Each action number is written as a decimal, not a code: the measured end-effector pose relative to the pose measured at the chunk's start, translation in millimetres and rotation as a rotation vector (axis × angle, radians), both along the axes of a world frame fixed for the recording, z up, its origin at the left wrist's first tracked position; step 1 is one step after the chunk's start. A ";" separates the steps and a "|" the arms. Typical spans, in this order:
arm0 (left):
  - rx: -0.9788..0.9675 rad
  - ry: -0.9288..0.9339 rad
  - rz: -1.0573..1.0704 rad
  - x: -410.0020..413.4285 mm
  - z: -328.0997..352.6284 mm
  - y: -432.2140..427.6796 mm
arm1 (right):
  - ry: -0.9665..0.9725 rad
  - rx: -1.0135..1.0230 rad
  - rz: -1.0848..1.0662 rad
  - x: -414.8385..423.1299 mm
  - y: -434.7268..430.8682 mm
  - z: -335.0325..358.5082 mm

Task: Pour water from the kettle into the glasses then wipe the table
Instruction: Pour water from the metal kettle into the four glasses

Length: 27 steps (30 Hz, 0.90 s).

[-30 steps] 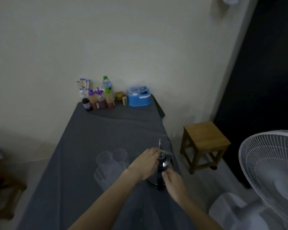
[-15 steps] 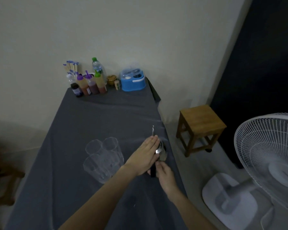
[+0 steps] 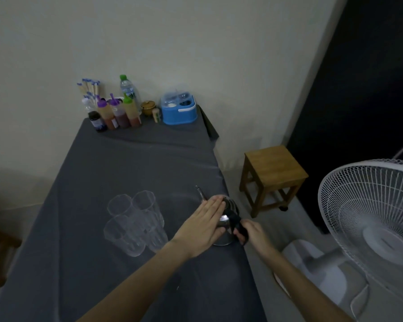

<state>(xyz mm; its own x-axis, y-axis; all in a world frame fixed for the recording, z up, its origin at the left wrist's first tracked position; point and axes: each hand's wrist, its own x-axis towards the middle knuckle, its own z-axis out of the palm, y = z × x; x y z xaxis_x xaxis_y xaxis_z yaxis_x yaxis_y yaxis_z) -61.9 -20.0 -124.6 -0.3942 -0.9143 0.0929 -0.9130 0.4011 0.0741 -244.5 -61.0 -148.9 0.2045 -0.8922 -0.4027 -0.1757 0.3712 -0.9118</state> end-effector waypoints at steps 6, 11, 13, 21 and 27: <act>0.004 -0.038 0.046 -21.4 -2.9 -17.7 | -0.100 0.098 -0.267 1.6 -10.6 1.0; 0.010 -0.076 0.064 -23.8 0.6 -19.3 | -0.122 0.088 -0.390 13.3 -4.4 5.1; 0.023 -0.078 0.067 -24.6 3.2 -18.1 | -0.122 0.066 -0.413 13.9 -0.3 6.8; 0.011 0.038 0.072 -23.0 20.7 10.5 | 0.001 -0.005 -0.364 8.5 12.1 23.0; -0.043 0.141 0.118 -15.0 42.6 39.3 | -0.009 -0.084 -0.300 15.1 33.6 51.4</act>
<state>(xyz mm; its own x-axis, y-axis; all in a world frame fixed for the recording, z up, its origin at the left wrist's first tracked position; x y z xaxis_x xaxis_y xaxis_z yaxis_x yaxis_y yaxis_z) -76.9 19.3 -82.0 -0.2646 -0.9474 0.1799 -0.9358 0.2973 0.1896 -229.4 -27.4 -97.5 -0.0696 -0.9434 -0.3243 -0.0613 0.3285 -0.9425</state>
